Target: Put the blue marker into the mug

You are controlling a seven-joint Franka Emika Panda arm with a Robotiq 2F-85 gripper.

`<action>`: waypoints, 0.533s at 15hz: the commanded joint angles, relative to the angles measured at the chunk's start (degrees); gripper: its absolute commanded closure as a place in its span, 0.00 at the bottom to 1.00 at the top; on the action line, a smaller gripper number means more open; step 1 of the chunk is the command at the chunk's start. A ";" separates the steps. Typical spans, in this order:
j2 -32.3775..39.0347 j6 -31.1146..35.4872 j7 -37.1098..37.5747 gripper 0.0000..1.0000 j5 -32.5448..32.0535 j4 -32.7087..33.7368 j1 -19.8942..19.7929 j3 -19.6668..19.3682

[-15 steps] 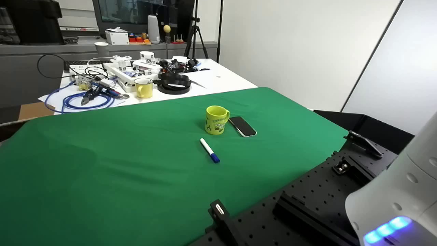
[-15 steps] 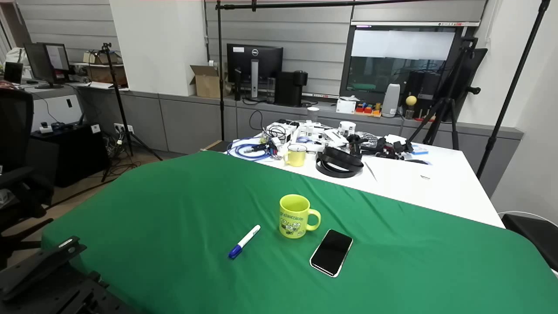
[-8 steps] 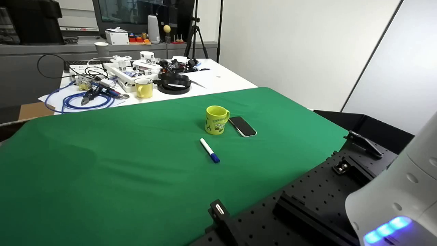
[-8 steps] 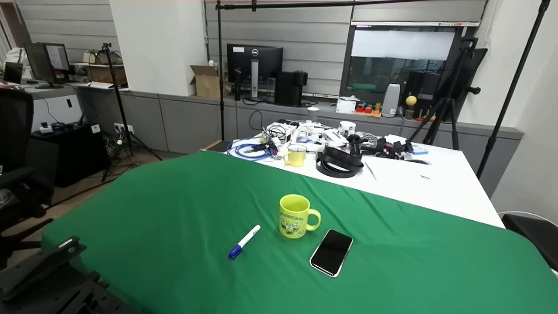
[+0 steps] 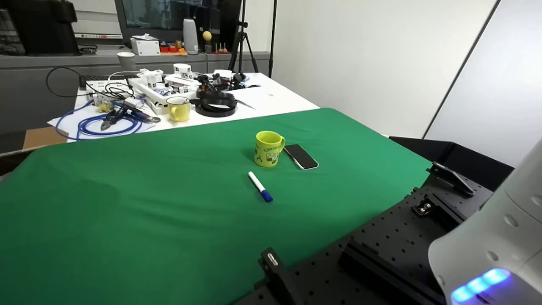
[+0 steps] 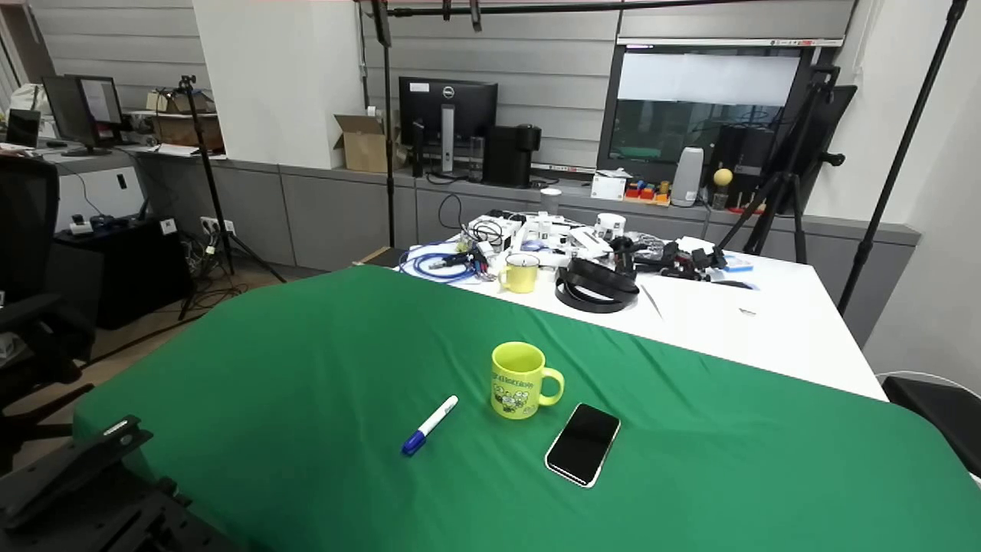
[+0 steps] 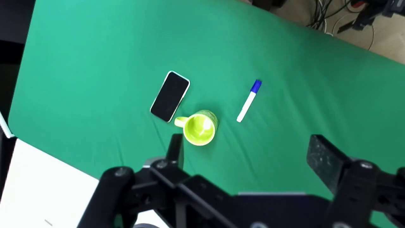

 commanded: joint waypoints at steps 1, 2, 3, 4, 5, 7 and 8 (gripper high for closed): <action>7.21 2.49 -3.05 0.00 3.83 7.54 -0.08 -1.90; 8.34 3.22 -3.36 0.00 4.80 8.52 -0.12 -2.06; 9.36 2.74 -2.26 0.00 5.29 9.62 -0.17 -1.97; 6.91 3.90 -2.32 0.00 3.71 5.68 -0.08 -1.74; 7.75 3.92 -2.34 0.00 3.88 6.35 -0.10 -1.78; 8.01 3.93 -2.35 0.00 3.85 6.13 -0.08 -1.73; 7.94 3.93 -2.35 0.00 3.85 6.11 -0.07 -1.70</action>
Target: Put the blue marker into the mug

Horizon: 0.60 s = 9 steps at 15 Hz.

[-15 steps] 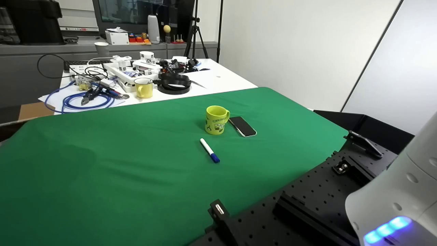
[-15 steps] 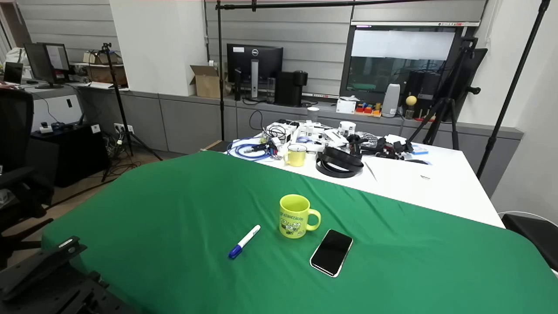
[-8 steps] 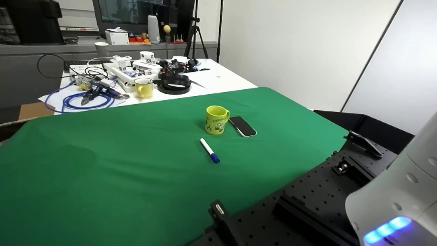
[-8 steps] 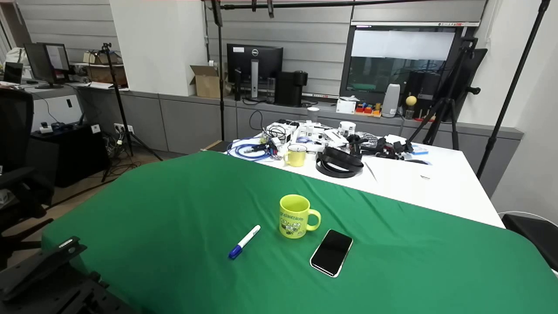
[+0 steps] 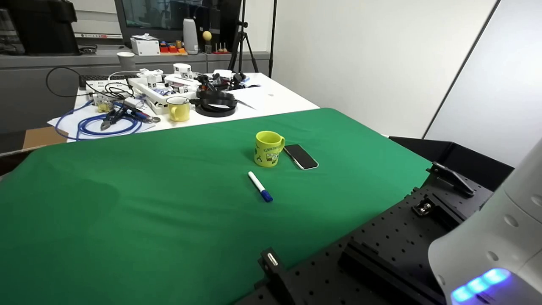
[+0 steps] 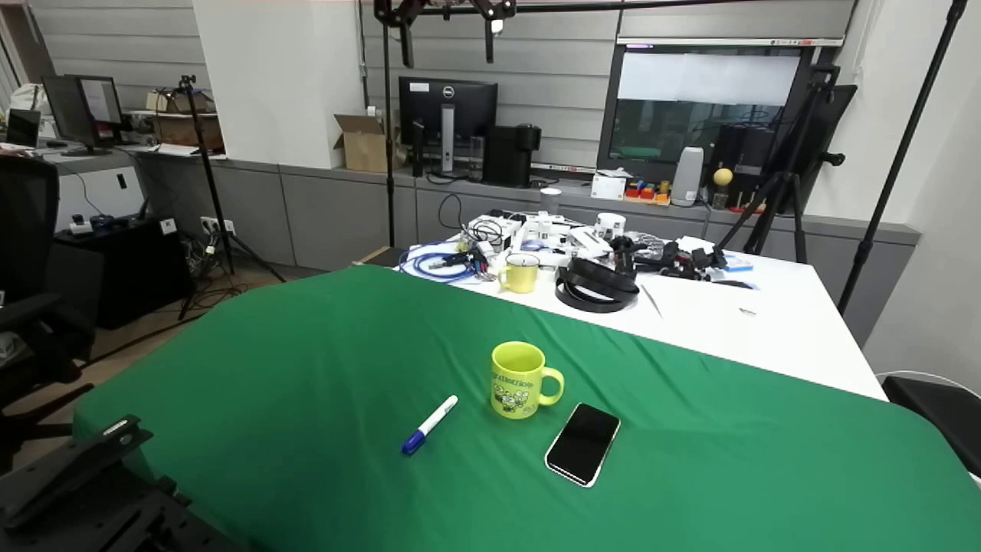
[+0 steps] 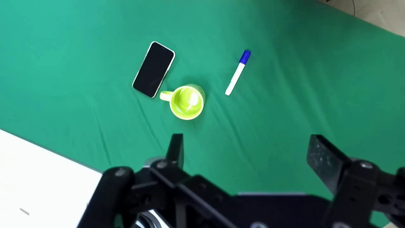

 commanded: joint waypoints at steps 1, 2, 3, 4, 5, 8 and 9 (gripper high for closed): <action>-0.02 -0.14 0.02 0.00 0.00 0.13 -0.02 0.05; -0.03 -0.14 0.02 0.00 0.00 0.13 -0.02 0.05; -0.04 -0.14 0.02 0.00 0.00 0.13 -0.02 0.05; -0.06 -0.14 0.02 0.00 0.00 0.13 -0.02 0.06; -0.06 -0.14 0.01 0.00 0.00 0.13 -0.02 0.05; 0.06 13.31 1.66 0.00 -3.91 -2.82 -0.20 0.18; 1.53 15.23 1.65 0.00 -4.84 -2.52 -0.31 0.13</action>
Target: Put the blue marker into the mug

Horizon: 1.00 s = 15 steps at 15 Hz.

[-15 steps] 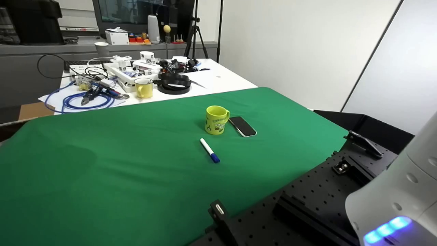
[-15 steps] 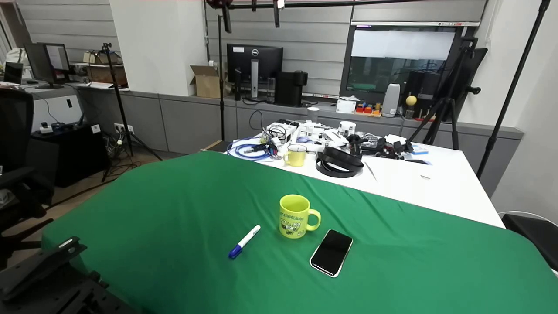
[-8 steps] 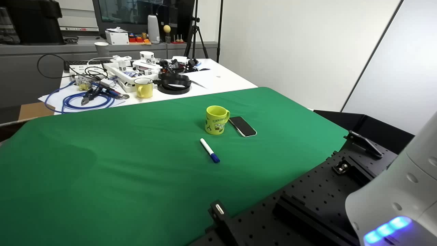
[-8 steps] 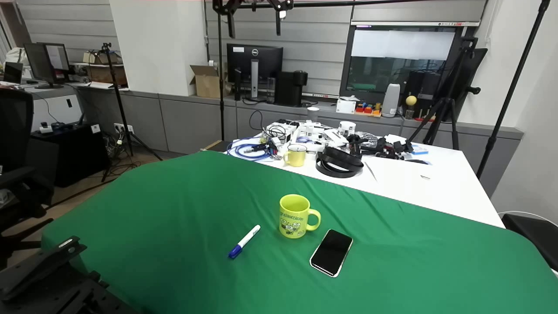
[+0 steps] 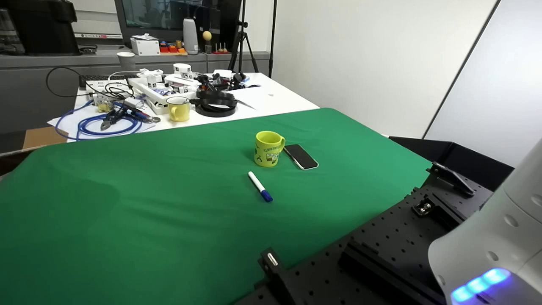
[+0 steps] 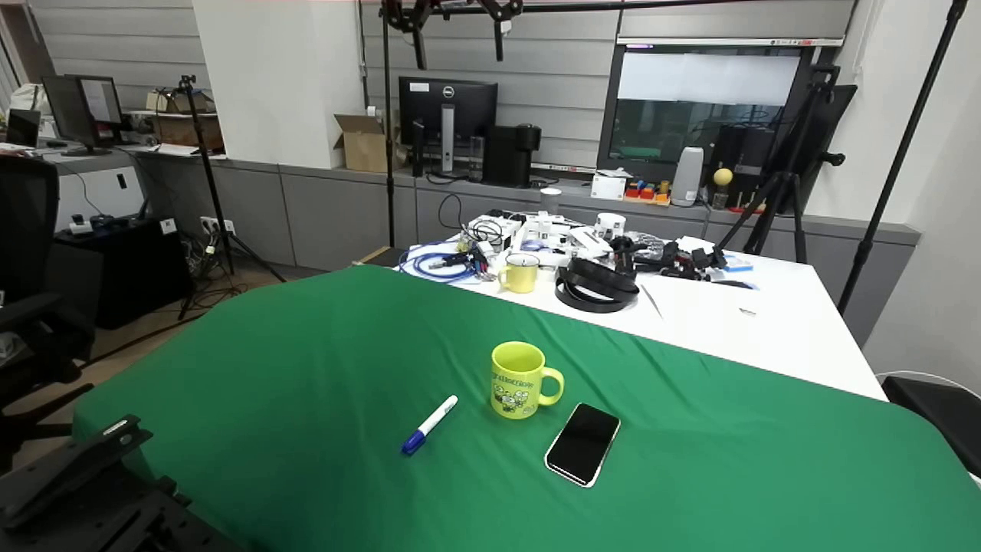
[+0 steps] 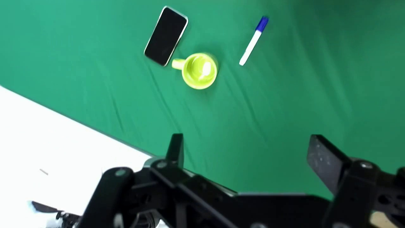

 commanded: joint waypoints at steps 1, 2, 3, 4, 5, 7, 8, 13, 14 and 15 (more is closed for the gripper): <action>2.65 8.89 2.02 0.00 -3.90 -1.21 -0.43 0.02; 4.52 10.21 2.37 0.00 -4.77 -0.61 -0.58 -0.12; 6.25 11.36 2.72 0.00 -5.29 -0.07 -0.71 -0.31; 8.62 11.58 2.51 0.00 -4.90 1.20 -0.90 -0.59; 10.90 11.36 2.02 0.00 -4.04 2.43 -1.09 -0.83; 15.22 10.78 2.16 0.00 -3.10 4.62 -1.35 -1.10; 17.23 10.06 2.16 0.00 -2.72 5.79 -1.33 -1.16; 20.14 9.16 2.24 0.00 -3.04 5.57 -1.09 -1.19; 20.80 8.93 2.49 0.00 -3.04 6.20 -1.03 -1.19; 21.00 8.77 2.59 0.00 -3.04 6.53 -1.02 -1.20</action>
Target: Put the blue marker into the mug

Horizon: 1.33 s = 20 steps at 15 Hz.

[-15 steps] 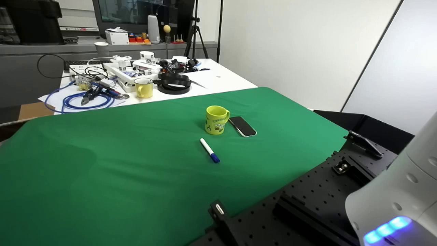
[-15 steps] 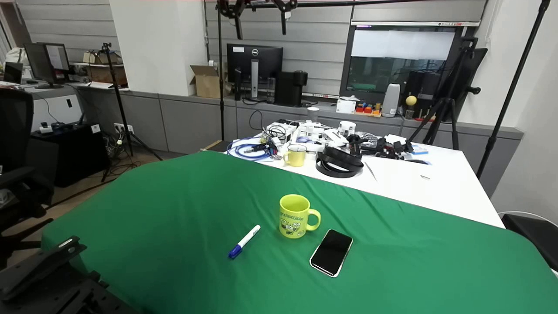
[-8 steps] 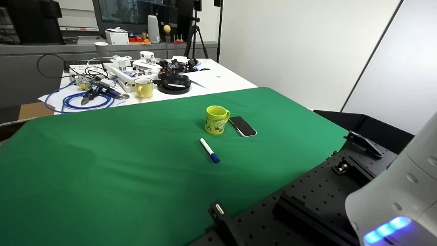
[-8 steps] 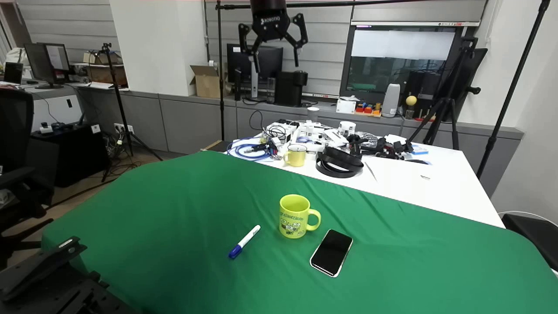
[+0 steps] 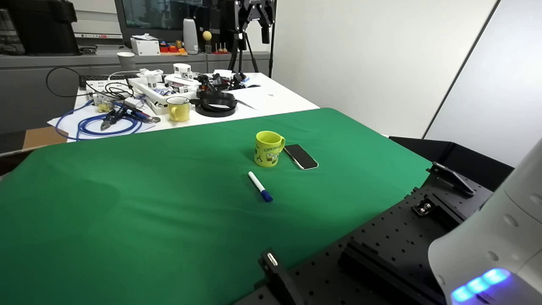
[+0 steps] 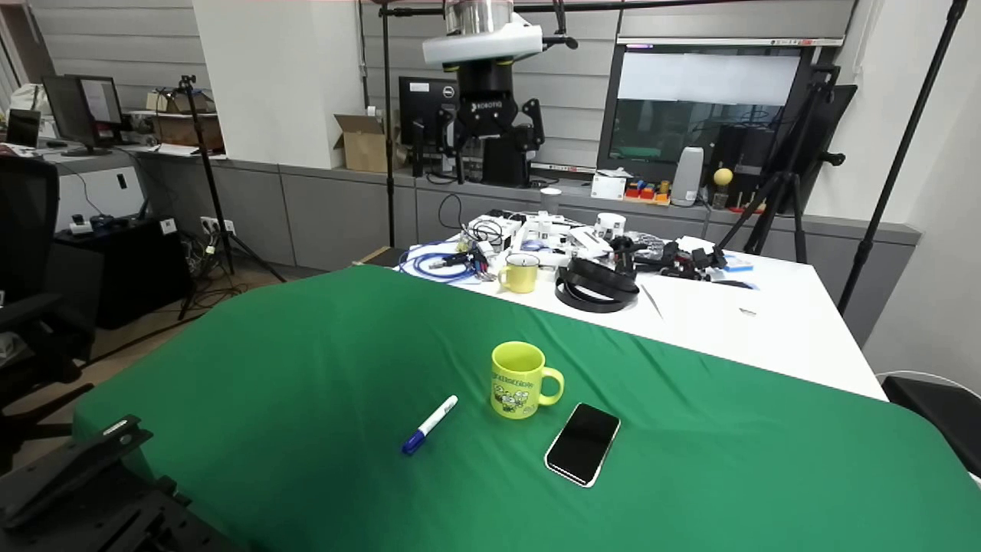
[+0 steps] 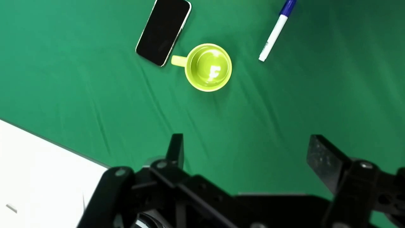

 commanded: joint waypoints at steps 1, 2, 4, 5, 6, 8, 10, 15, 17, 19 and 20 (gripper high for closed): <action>-0.01 -0.33 0.01 0.00 0.04 0.28 0.10 -0.08; -0.02 -0.56 0.02 0.00 0.04 0.51 0.11 -0.08; -0.02 -0.82 0.03 0.00 0.04 0.77 0.11 -0.08; -1.15 2.06 0.14 0.00 -0.27 -1.68 0.10 -0.03; -2.12 4.60 0.38 0.00 0.38 -4.40 0.01 0.18; -3.20 11.57 1.13 0.00 0.98 -10.78 0.16 0.58; -2.76 16.16 0.92 0.00 2.09 -15.91 0.37 1.18; 2.04 20.79 3.24 0.00 1.31 -23.05 1.36 0.51; 1.79 20.30 0.84 0.00 2.27 -22.48 0.91 1.23; 2.87 20.67 1.06 0.00 2.27 -22.83 0.89 1.02; 2.96 20.69 1.08 0.00 2.26 -22.81 0.88 0.96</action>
